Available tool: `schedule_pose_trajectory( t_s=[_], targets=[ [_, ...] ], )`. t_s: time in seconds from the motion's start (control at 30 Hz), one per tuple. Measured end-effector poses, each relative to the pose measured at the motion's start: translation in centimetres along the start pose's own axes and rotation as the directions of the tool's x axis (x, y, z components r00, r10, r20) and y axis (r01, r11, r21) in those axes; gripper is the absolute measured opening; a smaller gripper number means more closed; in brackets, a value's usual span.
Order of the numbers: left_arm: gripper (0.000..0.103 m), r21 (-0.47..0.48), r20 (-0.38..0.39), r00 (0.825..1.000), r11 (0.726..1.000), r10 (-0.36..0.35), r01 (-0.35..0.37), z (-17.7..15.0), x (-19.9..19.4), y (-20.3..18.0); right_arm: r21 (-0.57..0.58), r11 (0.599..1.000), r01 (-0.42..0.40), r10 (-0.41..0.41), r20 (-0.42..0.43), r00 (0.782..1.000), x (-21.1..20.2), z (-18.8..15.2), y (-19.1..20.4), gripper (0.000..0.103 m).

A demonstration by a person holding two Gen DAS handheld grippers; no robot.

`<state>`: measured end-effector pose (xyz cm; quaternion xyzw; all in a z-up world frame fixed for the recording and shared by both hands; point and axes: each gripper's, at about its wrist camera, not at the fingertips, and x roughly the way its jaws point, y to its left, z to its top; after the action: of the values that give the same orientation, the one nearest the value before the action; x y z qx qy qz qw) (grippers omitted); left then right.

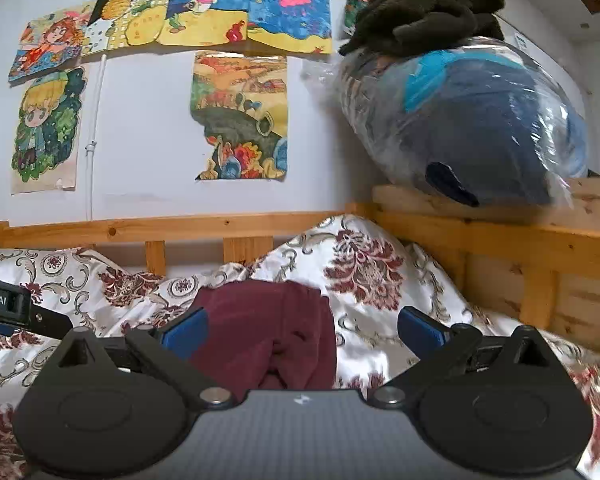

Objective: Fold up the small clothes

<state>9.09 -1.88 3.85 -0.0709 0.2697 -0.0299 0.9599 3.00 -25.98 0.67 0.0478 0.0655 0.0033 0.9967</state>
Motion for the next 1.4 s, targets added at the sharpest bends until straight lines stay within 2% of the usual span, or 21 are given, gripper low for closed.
schedule_pose_trajectory(
  t_s=[0.33,0.57,0.9,1.4],
  targets=[
    [0.102,0.022,0.033,0.997,0.997,0.075,-0.076,-3.2,-1.4,0.8,-0.017,1.000,-0.006,0.005,-0.059,0.998,-2.4,-0.8,1.3,0.103],
    [0.102,0.036,0.006,0.996,0.996,0.085,-0.085,-3.9,-1.0,1.1,-0.059,0.998,0.001,-0.009,-0.133,0.991,-1.9,-1.9,2.2,0.103],
    [0.102,0.019,-0.028,0.995,0.995,0.096,-0.095,-4.2,-0.5,1.4,-0.038,0.999,0.020,-0.026,-0.138,0.990,-1.7,-2.0,1.6,0.103],
    [0.102,0.032,-0.028,0.995,0.995,0.096,-0.095,-4.3,-0.7,1.2,-0.030,0.999,0.023,-0.027,-0.140,0.990,-1.7,-1.9,1.5,0.103]
  ],
)
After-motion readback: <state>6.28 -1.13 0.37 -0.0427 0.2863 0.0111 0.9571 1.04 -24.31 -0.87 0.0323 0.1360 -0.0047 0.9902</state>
